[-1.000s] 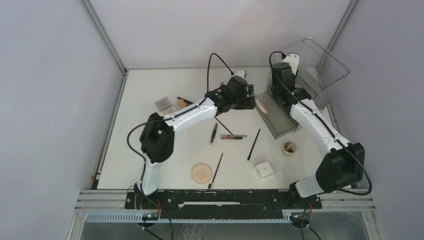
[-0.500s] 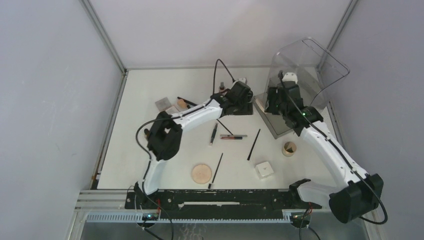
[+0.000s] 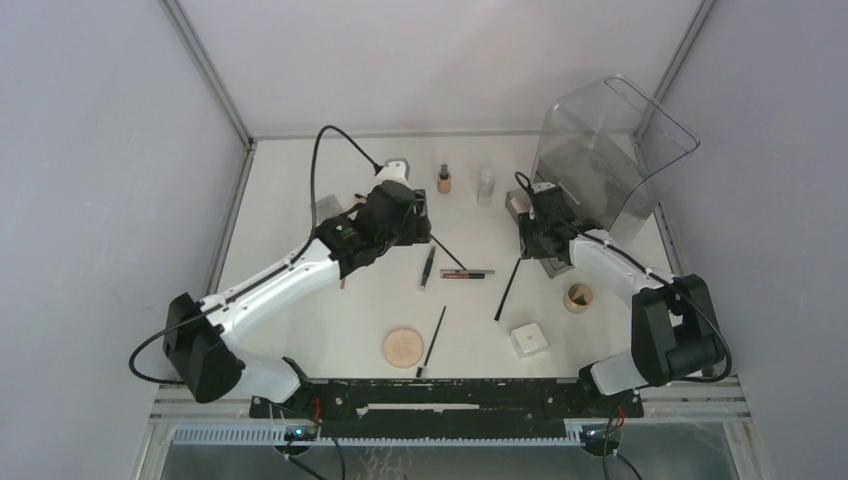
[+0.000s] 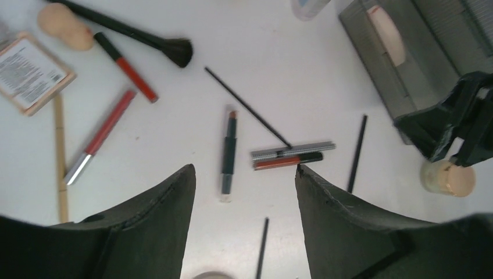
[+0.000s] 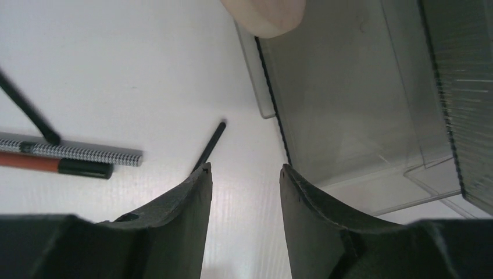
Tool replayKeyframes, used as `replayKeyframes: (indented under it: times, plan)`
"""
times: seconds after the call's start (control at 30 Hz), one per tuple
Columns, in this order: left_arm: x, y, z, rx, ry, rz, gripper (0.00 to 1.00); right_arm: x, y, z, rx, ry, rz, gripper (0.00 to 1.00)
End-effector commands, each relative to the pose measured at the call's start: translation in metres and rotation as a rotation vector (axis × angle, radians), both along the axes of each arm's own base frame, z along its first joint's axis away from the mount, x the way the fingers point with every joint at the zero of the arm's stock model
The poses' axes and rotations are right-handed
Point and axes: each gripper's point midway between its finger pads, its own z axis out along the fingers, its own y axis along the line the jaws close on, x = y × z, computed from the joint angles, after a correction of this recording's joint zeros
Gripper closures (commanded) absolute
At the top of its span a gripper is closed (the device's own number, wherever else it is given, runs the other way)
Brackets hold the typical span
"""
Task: Organize the makeup
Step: Open the drawer in the storage box.
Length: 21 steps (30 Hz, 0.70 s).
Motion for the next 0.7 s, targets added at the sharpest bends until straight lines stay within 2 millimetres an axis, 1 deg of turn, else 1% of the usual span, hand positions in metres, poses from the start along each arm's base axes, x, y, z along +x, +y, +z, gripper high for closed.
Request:
replayKeyframes:
  times: [0.0,0.1,0.23,0.3,0.43,0.5,0.63,0.67]
  plan:
    - [-0.008,0.034,-0.004,0.088,-0.043,0.061,0.32,0.030,-0.012,0.006,-0.081,-0.118,-0.003,0.46]
    - [-0.012,0.043,-0.009,0.108,-0.043,0.074,0.32,0.034,-0.016,0.001,-0.109,-0.116,0.006,0.47]
    - [-0.014,0.044,-0.017,0.126,-0.027,0.068,0.32,0.042,-0.009,0.004,-0.113,-0.153,0.057,0.49]
    - [-0.014,0.045,-0.018,0.128,-0.024,0.068,0.32,0.048,-0.008,0.005,-0.148,-0.176,0.095,0.49]
    - [-0.015,0.046,-0.016,0.120,-0.038,0.068,0.31,0.055,-0.013,-0.008,-0.175,-0.157,0.114,0.49]
    - [-0.015,0.048,-0.016,0.126,-0.043,0.072,0.31,0.055,-0.015,-0.015,-0.172,-0.138,0.126,0.51]
    - [-0.014,0.048,-0.020,0.139,-0.032,0.073,0.31,0.055,-0.009,-0.029,-0.168,-0.111,0.194,0.55]
    - [-0.014,0.047,-0.021,0.140,-0.030,0.071,0.31,0.055,-0.008,-0.031,-0.168,-0.106,0.206,0.58]
